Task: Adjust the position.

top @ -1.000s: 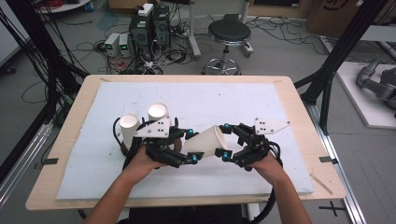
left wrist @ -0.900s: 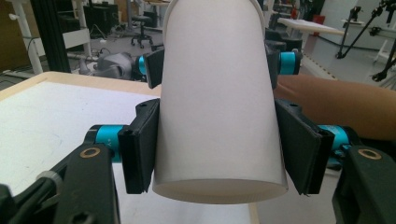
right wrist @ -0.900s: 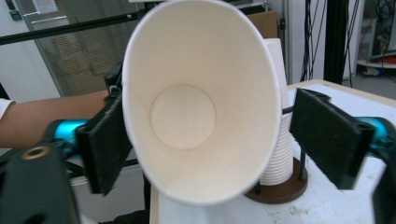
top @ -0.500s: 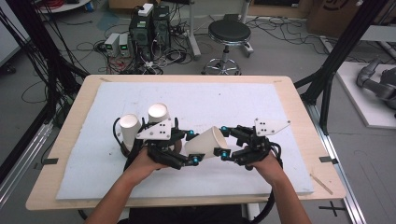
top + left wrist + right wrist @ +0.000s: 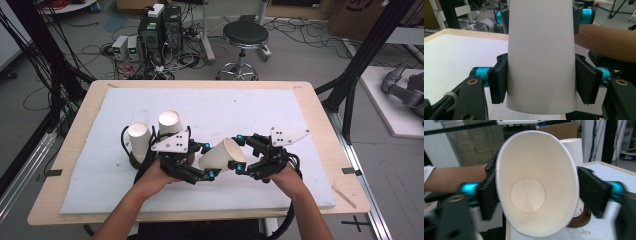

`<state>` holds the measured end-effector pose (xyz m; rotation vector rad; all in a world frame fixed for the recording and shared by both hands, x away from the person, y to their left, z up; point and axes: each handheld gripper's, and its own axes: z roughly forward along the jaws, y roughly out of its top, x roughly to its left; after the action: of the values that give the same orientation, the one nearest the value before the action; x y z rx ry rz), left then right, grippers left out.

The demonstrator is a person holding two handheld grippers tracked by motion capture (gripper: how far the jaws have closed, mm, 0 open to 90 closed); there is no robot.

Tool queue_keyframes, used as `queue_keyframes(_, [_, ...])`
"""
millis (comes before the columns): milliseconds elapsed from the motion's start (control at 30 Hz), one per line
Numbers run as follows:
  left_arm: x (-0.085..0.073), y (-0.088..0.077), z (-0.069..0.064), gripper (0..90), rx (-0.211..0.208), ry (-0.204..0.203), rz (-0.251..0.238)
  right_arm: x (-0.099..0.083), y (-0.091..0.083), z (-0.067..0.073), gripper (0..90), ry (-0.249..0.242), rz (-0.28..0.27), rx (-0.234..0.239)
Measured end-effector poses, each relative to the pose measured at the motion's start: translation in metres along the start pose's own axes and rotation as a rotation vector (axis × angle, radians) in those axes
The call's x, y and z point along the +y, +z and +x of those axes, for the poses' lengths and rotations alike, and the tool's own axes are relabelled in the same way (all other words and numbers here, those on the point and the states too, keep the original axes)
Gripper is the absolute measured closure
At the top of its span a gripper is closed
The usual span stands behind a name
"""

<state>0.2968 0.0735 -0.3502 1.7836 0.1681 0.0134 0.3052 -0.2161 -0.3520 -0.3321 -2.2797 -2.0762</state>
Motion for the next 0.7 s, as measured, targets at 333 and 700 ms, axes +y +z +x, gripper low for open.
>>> queue_keyframes(333, [-0.0004,-0.0009,0.0002,35.9,-0.003,-0.02,-0.011,0.0018,0.0029,0.0022,30.9,-0.018,-0.004,0.008])
queue_keyframes(700, [-0.0041,0.0064,0.0001,23.9,0.011,-0.063,0.055,0.0079,0.0038,0.0049,34.2,-0.059,0.068,-0.002])
